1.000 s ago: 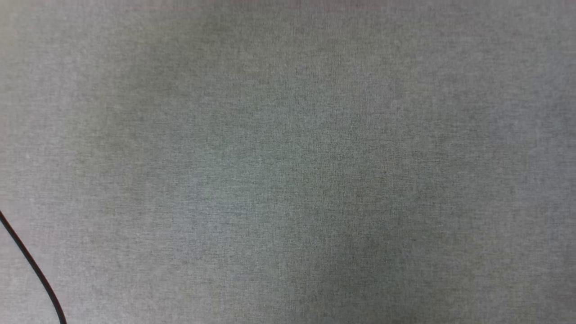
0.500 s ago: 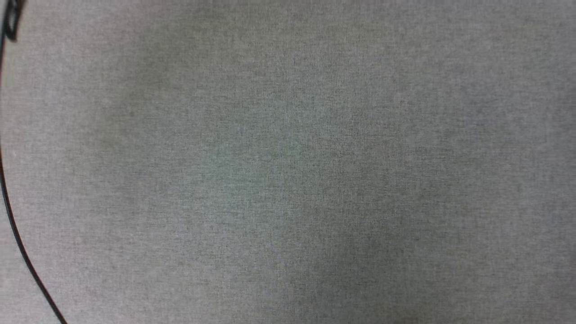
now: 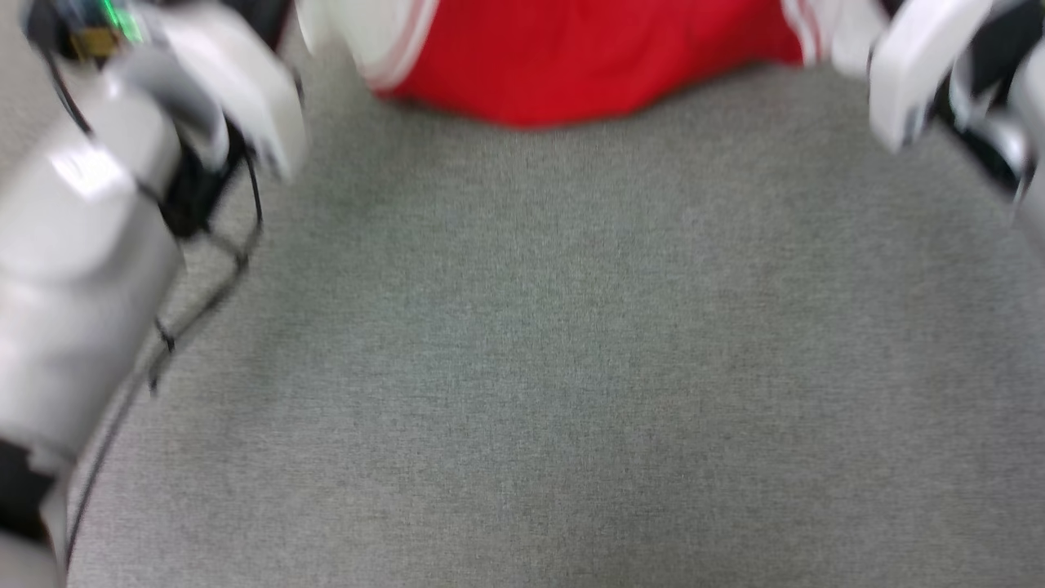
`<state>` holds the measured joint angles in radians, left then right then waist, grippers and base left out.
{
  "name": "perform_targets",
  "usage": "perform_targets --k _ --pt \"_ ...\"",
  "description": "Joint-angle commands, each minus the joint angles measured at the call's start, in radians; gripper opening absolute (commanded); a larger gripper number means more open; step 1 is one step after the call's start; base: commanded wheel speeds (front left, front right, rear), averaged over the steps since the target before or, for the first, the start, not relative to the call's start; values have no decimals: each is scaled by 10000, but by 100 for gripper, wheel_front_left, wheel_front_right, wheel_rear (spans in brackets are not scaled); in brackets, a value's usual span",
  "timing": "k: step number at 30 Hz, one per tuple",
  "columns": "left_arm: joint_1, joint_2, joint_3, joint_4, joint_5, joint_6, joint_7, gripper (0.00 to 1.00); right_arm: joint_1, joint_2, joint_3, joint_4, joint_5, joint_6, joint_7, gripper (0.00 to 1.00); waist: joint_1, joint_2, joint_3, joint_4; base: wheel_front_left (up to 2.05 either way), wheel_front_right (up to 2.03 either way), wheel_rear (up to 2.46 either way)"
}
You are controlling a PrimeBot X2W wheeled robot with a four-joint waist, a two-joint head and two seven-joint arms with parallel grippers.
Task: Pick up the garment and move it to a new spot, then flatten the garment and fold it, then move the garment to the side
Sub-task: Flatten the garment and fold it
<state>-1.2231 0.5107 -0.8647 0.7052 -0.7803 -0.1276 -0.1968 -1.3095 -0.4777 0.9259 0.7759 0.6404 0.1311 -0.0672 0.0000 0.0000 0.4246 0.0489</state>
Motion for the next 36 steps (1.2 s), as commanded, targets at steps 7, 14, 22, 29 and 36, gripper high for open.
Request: perform_targets --k 7,14,22,29,36 --pt "2916 634 -140 -953 -647 376 -230 0 2204 -632 641 -699 869 -6 -658 0 0 0 -1204 -96 0 0 0" --pt "5552 1293 -415 -1749 -1281 797 -140 0 4151 -1245 1176 -1206 1367 -6 -951 0 0 0 -2080 -165 0 0 0" --pt "7787 1920 -645 -2380 -1877 1349 -35 0 6443 -1902 1440 -2003 1415 -6 -1141 0 0 0 -3045 -154 0 0 0" --pt "9850 2568 -672 -3231 -2588 2051 -174 0 8769 -2576 804 -2825 1352 -6 -1144 0 0 0 -3770 -145 0 0 0" --pt "11345 3100 -744 -4230 -2998 2765 -245 0 10948 -3078 -492 -3817 1329 -11 -789 0 0 0 -4169 -45 0 0 0"
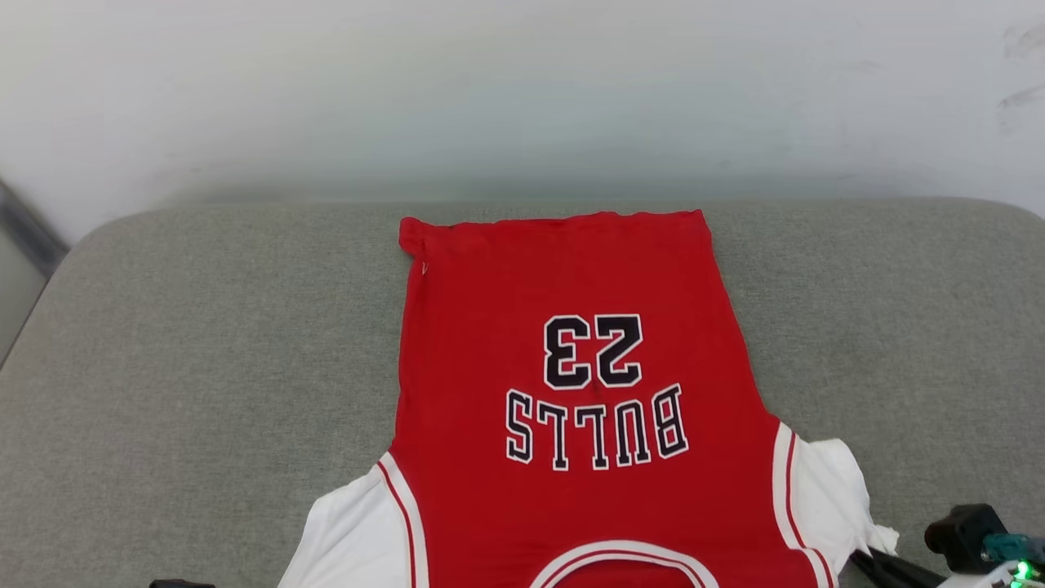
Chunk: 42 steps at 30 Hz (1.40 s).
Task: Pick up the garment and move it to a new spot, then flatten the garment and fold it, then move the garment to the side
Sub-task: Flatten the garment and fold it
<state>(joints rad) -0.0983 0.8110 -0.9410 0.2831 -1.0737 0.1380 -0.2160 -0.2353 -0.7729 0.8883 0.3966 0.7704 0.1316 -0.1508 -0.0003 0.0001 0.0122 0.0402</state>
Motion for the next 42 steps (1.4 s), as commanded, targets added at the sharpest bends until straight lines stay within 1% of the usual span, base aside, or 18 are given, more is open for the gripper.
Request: perform_targets --k 1,3,6,11,12,13,14,17,19,22,26,28,30,33,37,38,40,42 --pt "188 164 26 -127 -80 186 -51 0 510 -147 -322 -177 83 -17 189 0 3 -1 -83 82 0 0 0" --pt "356 288 28 -334 -42 382 -65 0 1160 -197 -671 -564 111 -17 540 0 3 -1 -116 129 0 0 0" --pt "489 323 82 -563 -149 526 -71 0 1858 -296 -1250 -1143 -6 -17 1083 0 3 -1 -66 129 0 0 0" --pt "514 407 66 -717 -71 628 -70 0 2675 -91 -2357 -1797 -548 -17 1734 0 3 -1 115 83 0 0 0" --pt "486 412 75 -738 -37 624 -92 0 2783 -20 -2569 -1923 -634 -17 1829 32 3 -1 164 80 0 0 0" --pt "456 416 89 -753 -15 621 -102 0 2834 49 -2814 -2062 -779 -17 1881 97 3 -1 208 74 0 0 0" --pt "399 384 108 -780 3 607 -131 0 2827 92 -3095 -2187 -936 -17 1930 100 3 -1 241 81 0 0 0" --pt "185 190 204 -828 90 615 -201 0 2785 252 -3819 -2706 -1331 -12 2130 100 3 -1 359 142 0 0 0" --pt "63 108 257 -842 167 619 -254 0 2515 183 -4396 -3200 -1644 -12 2324 100 3 -1 472 196 0 0 0" --pt "-217 37 302 -918 332 614 -278 0 1972 100 -5541 -4084 -1866 -12 2804 100 3 -1 702 352 0 0 0" --pt "-606 -66 390 -1130 582 695 -313 0 937 -22 -6954 -5294 -2194 -12 3854 100 3 -1 1154 652 0 0 0" --pt "-808 -161 521 -1277 581 673 -341 0 98 -97 -7354 -5656 -2299 -11 4471 100 3 -1 1486 856 0 0 0" --pt "-1011 -211 571 -1367 734 688 -347 0 -854 -174 -7427 -5652 -2290 -12 5168 100 3 -1 1844 1024 0 0 0" --pt "-1402 -392 574 -1529 985 730 -366 0 -2456 -172 -7207 -5367 -2073 -12 6323 100 3 -1 2421 1371 0 0 0" --pt "-1775 -646 591 -1706 1273 761 -400 0 -4522 -136 -6396 -4500 -1764 -12 8086 100 3 -1 3112 1809 0 0 0" --pt "-1775 -646 591 -1706 1273 761 -400 0 -4522 -136 -6396 -4500 -1764 -12 8086 100 3 -1 3112 1809 0 0 0" --pt "-1907 -753 654 -1827 1410 836 -429 0 -5453 -216 -5848 -3960 -1700 -12 8983 100 3 -1 3427 2002 0 0 0" --pt "-1967 -869 756 -1985 1454 896 -435 0 -6232 -134 -5405 -3292 -1556 -12 9938 100 3 -1 3704 2153 0 0 0"
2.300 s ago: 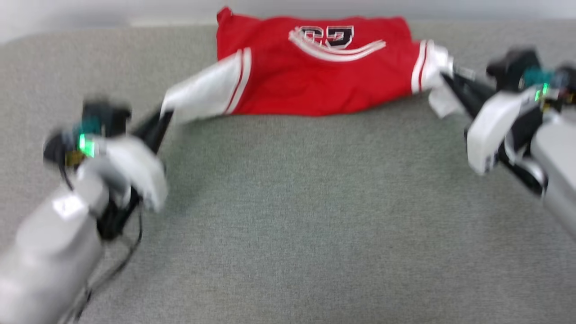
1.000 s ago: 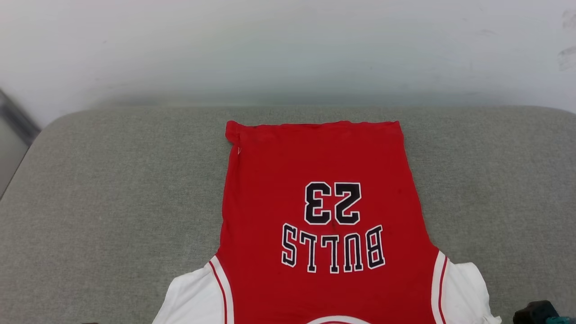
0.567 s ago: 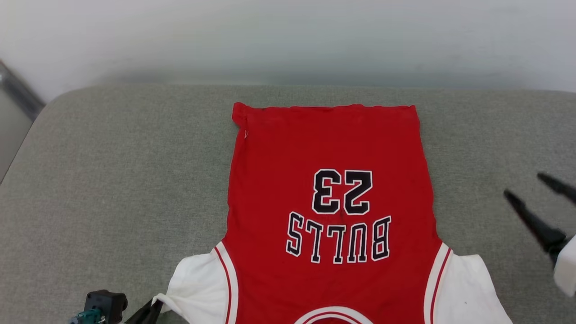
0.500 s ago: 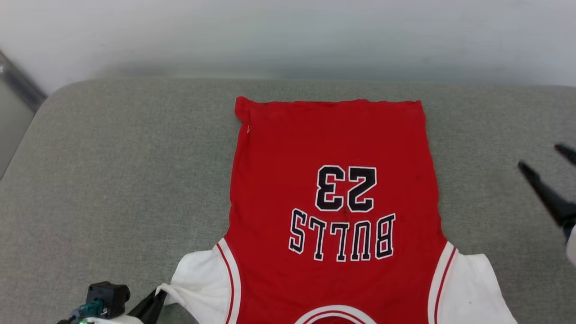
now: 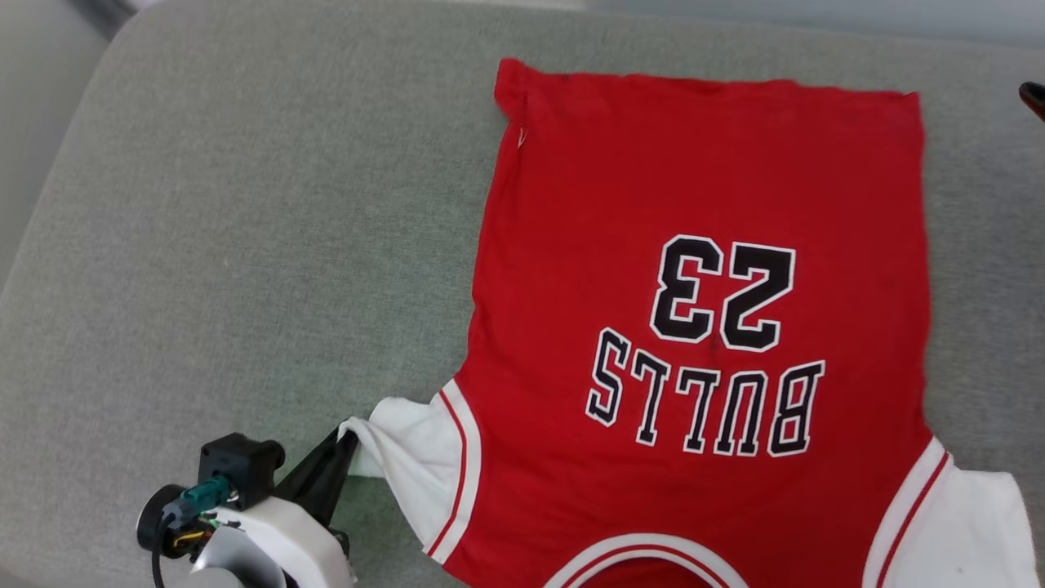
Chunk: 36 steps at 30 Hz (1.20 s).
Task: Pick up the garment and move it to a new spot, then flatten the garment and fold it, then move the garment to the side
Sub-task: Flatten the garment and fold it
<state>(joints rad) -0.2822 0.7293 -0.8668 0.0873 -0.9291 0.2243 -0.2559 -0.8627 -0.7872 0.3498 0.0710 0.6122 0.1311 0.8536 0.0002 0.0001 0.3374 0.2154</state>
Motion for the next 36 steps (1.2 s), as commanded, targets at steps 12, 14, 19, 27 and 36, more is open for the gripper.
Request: perform_targets --k 12,14,19,27,36 --pt "-645 -660 379 -977 742 251 -94 0 -2789 840 83 2803 -132 -5 4033 100 -2 -1 2248 1228 0 0 0" --pt "-702 -718 417 -1055 825 292 -80 0 -2968 1057 -87 3099 -321 -5 4136 100 -2 -1 2502 1303 0 0 0" --pt "-787 -885 482 -1151 996 274 -49 0 -3014 1565 -401 3653 -782 -5 4067 100 -2 -1 2975 1438 0 0 0" --pt "-651 -1030 530 -908 1140 160 -27 0 -1791 1693 68 4177 -890 -3 4231 0 -2 -1 2970 1335 0 0 0" --pt "-282 -930 729 -734 1079 130 -59 0 -2410 1826 91 3817 -501 -5 3031 0 -2 -1 1927 852 0 0 0"
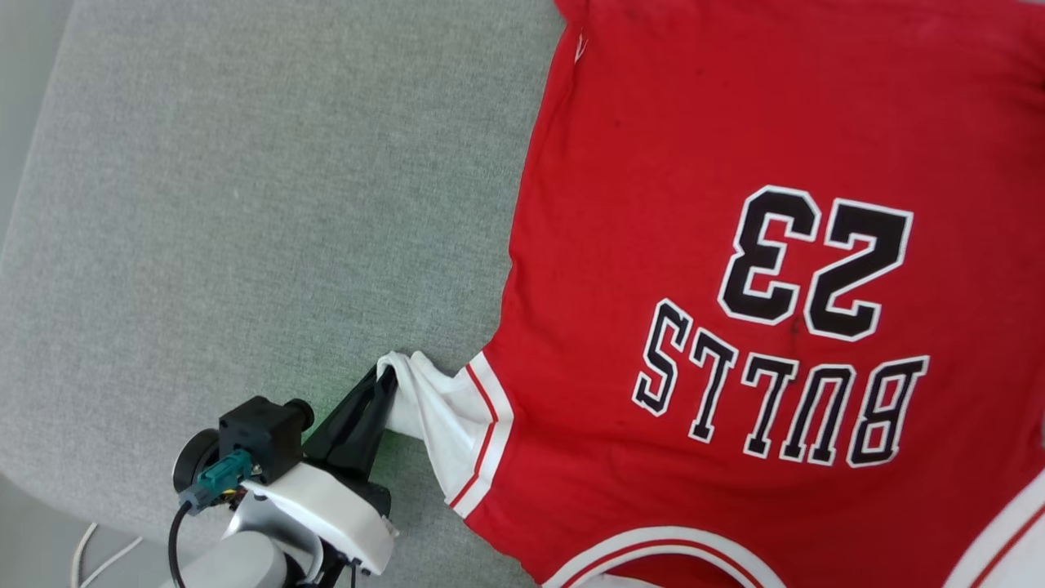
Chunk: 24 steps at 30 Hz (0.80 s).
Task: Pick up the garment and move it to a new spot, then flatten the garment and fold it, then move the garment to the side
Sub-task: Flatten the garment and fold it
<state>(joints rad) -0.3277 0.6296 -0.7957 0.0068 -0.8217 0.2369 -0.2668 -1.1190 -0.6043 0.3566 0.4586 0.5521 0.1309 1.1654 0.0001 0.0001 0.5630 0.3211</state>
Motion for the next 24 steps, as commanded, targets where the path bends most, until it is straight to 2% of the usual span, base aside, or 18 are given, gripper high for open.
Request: perform_targets --k 1,8,10,18,24 --pt "228 107 60 92 5 21 49 0 184 9 -5 -65 285 -5 -227 0 -1 -1 -498 -280 0 0 0" --pt "807 358 199 212 -276 112 45 0 1456 -832 556 -897 1475 -3 -757 0 -1 -1 -1707 -935 0 0 0" --pt "979 482 238 229 -345 164 38 0 2043 -1301 672 -1326 1888 -3 -844 0 -1 -1 -1984 -1139 0 0 0" --pt "1631 841 313 192 -610 344 66 0 5368 -3429 917 -3433 3123 -5 -1413 0 -1 -1 -2997 -1791 0 0 0" --pt "1970 1030 311 91 -692 461 92 0 8164 -4392 629 -4694 3628 -5 -2309 0 -1 -1 -3348 -2118 0 0 0"
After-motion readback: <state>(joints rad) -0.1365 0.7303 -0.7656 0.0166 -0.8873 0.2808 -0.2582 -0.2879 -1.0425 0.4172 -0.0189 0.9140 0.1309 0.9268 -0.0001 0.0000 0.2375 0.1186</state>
